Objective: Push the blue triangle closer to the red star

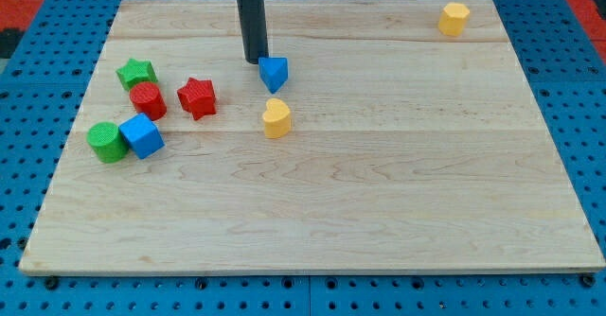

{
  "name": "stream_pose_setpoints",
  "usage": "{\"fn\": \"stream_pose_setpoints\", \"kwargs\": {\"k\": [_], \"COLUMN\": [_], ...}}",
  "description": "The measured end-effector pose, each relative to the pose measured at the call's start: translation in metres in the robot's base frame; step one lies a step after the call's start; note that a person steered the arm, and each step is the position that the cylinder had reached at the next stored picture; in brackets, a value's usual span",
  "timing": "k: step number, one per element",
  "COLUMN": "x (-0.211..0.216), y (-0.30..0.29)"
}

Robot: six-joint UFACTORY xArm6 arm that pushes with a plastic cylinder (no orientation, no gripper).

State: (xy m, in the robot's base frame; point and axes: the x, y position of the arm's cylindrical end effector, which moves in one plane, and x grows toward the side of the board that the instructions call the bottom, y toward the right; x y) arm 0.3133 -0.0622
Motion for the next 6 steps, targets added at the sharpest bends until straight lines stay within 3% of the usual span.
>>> {"fn": "stream_pose_setpoints", "kwargs": {"k": [2,3,5,6], "x": [-0.005,0.025,0.027,0.027], "y": [0.078,0.053,-0.077,-0.067]}}
